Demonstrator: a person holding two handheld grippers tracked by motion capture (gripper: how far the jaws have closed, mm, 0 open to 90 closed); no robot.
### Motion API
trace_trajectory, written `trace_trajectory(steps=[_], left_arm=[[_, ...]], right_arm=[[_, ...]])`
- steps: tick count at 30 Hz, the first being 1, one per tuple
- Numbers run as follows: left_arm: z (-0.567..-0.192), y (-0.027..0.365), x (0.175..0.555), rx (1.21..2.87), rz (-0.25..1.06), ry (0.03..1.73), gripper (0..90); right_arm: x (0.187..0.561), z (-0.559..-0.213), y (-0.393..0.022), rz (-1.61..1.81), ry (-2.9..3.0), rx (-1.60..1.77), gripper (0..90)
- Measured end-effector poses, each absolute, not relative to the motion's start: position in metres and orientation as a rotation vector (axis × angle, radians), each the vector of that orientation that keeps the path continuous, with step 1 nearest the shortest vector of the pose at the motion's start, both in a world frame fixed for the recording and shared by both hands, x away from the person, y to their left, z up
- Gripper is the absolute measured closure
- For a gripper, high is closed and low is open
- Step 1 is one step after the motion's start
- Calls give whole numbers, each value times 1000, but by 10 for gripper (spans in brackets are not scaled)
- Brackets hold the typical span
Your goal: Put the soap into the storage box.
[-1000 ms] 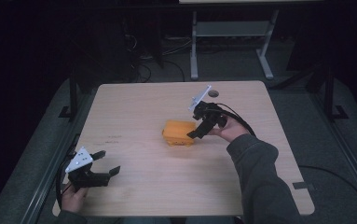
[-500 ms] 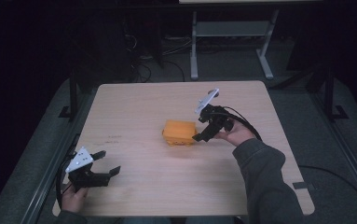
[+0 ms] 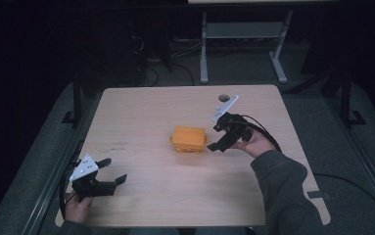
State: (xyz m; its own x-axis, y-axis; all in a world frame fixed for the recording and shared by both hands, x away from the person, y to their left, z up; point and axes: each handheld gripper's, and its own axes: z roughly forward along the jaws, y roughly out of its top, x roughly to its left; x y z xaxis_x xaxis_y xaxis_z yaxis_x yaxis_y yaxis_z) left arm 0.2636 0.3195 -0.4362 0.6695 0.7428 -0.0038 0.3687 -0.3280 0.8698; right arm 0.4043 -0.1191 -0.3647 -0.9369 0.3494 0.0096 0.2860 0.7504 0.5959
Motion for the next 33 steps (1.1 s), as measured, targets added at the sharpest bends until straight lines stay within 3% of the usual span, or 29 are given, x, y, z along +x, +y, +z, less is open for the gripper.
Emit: trace_trajectory(steps=[33], left_arm=[[-438, 319, 264, 1947, 497, 871, 143]], right_arm=[[369, -393, -174, 931, 2825, 698, 189]])
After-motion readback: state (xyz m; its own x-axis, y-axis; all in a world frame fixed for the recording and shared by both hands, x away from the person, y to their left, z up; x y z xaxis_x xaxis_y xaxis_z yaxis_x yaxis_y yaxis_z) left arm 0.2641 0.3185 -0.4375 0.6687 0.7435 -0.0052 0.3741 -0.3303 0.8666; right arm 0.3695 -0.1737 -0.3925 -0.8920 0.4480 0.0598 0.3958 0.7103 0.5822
